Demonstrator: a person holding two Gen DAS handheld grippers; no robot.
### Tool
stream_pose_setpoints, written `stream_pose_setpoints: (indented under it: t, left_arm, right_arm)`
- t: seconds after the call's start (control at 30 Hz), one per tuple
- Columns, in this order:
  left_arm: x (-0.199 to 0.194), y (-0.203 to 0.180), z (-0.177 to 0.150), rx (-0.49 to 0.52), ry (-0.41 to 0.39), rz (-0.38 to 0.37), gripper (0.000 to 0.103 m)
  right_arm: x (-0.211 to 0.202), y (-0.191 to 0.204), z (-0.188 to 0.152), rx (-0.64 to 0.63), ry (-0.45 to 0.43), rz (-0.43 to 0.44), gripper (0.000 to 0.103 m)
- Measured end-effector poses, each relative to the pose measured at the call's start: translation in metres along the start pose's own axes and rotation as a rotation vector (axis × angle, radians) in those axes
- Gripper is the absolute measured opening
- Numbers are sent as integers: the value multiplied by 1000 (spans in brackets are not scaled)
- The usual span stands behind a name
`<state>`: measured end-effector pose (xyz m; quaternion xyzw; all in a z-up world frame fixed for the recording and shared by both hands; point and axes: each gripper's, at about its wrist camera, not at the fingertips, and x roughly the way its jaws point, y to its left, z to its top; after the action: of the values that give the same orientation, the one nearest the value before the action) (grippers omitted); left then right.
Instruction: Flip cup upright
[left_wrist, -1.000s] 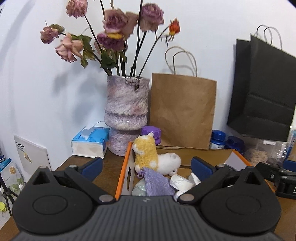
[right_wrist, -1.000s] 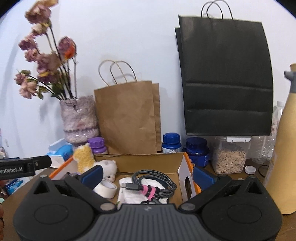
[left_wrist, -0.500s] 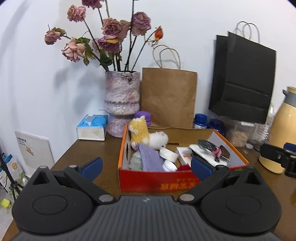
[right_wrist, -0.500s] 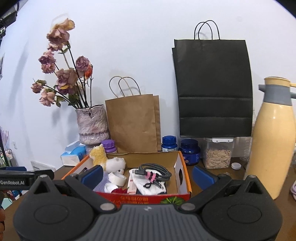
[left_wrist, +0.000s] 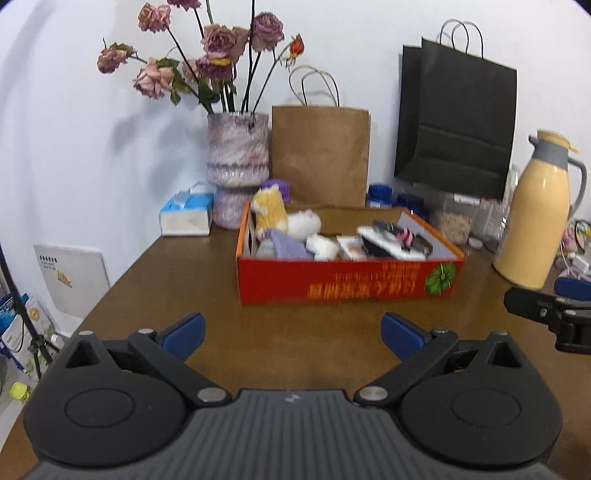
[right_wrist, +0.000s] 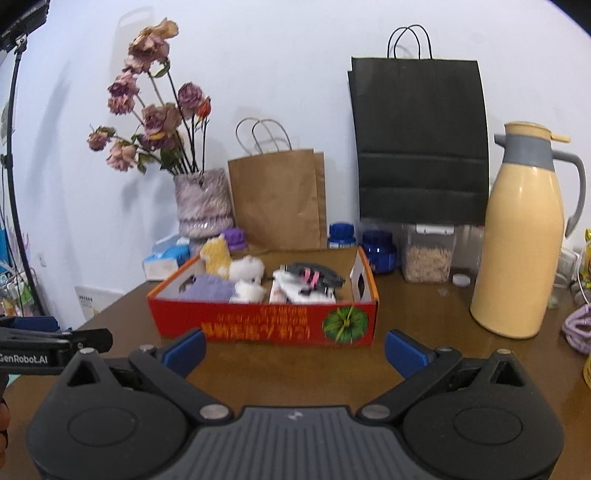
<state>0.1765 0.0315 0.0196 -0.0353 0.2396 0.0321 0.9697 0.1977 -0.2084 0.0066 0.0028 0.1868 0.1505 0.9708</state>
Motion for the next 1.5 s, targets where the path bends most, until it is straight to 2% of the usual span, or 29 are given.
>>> stream_pose_setpoints:
  t: [0.33,1.5]
  left_arm:
    - [-27,-4,-20,11,18,6,103]
    - [-48,-7,-28,15,19,-5,103]
  right_arm:
    - [-22,4,-23,-2,25,0,103]
    - [-35,6,-30,-4,24,4,103]
